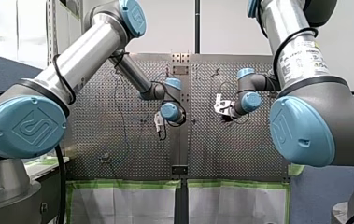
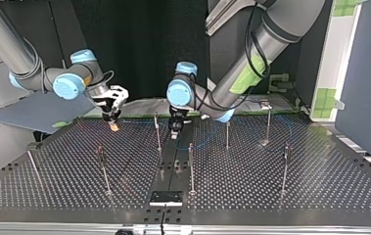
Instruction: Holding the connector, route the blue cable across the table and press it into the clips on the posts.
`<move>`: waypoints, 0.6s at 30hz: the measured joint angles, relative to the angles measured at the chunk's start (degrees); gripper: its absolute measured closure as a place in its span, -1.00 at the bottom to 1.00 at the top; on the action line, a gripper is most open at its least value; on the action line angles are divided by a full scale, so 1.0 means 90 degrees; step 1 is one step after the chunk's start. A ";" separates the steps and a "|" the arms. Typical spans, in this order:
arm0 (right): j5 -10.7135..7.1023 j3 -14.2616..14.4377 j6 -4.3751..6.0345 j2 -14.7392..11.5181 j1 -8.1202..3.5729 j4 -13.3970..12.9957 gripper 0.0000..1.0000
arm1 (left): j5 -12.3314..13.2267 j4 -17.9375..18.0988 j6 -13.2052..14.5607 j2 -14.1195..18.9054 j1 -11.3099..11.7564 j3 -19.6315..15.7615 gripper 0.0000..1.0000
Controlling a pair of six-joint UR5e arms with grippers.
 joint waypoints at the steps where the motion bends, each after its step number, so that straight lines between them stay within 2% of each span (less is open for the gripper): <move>1: -0.0012 -0.0001 0.0001 0.0001 -0.0010 0.0000 1.00 | -0.0001 -0.0029 0.0011 0.0000 -0.0017 0.0001 -1.00; 7: -0.0080 -0.0011 0.0004 -0.0002 -0.0068 0.0000 1.00 | -0.0063 -0.0292 0.0115 0.0009 -0.0106 0.0002 -1.00; 18: -0.0128 -0.0013 0.0004 -0.0004 -0.0144 0.0056 1.00 | -0.0541 -0.0858 0.0394 0.0175 -0.0325 -0.0065 -1.00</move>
